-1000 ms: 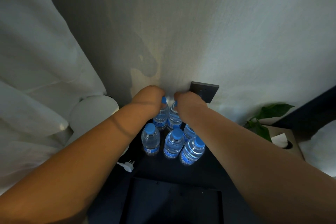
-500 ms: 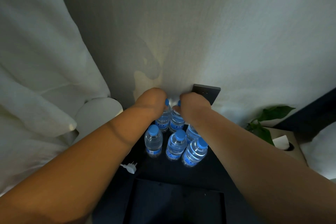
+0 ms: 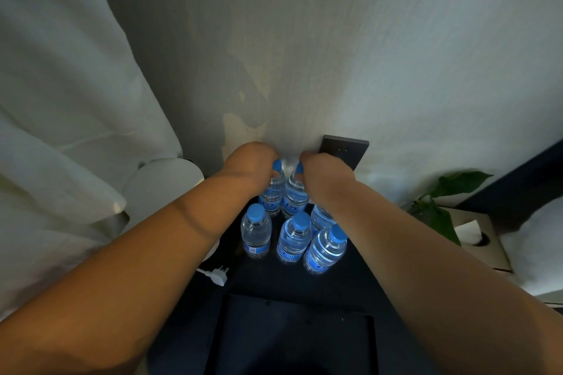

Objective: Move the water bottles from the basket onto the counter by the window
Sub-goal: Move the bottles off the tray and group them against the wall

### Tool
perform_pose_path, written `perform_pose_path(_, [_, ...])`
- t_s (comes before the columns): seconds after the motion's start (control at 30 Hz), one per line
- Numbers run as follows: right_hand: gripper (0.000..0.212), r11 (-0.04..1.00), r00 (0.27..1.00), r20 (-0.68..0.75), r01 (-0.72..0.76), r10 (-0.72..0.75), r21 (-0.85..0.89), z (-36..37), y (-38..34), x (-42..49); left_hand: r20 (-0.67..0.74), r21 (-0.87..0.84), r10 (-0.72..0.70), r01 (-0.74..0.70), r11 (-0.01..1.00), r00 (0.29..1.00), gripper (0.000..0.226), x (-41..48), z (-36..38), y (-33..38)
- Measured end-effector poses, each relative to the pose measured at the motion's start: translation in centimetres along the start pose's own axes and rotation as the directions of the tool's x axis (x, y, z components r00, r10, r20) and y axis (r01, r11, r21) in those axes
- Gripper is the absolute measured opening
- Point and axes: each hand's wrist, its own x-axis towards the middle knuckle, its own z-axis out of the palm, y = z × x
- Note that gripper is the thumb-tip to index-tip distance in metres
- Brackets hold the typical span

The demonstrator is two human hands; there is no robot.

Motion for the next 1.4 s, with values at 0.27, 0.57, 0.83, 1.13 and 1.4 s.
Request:
perform_pose_path(0.27, [0.027, 0.999, 0.999, -0.041, 0.008, -0.009, -0.042, -0.2, 0.1, -0.7, -0.006, -0.026, 0.017, -0.017, 1.0, 1.0, 0.019, 0.0, 0.1, 0.2])
perform_pose_path(0.57, [0.033, 0.999, 0.999, 0.015, -0.036, 0.037, -0.003, 0.0, -0.1, -0.4, -0.012, -0.032, 0.016, -0.016, 0.999, 1.0, 0.015, -0.1, 0.2, 0.2])
perform_pose_path(0.83, [0.042, 0.998, 0.988, -0.145, -0.062, 0.059, -0.02, 1.6, 0.6, 0.0, -0.027, -0.015, 0.035, -0.036, 0.999, 0.999, 0.015, -0.2, 0.3, 0.5])
perform_pose_path(1.13, [0.029, 0.998, 0.997, -0.07, 0.013, -0.009, 0.069, 1.3, 1.1, 0.0, -0.007, -0.049, -0.047, 0.047, 0.998, 0.999, 0.014, 0.0, 0.4, 0.7])
perform_pose_path(1.4, [0.029, 0.995, 0.996, -0.087, 0.028, -0.02, 0.099, 1.9, 1.5, 0.0, -0.015, -0.063, -0.08, 0.079, 0.995, 0.997, 0.017, -0.2, 0.8, 0.7])
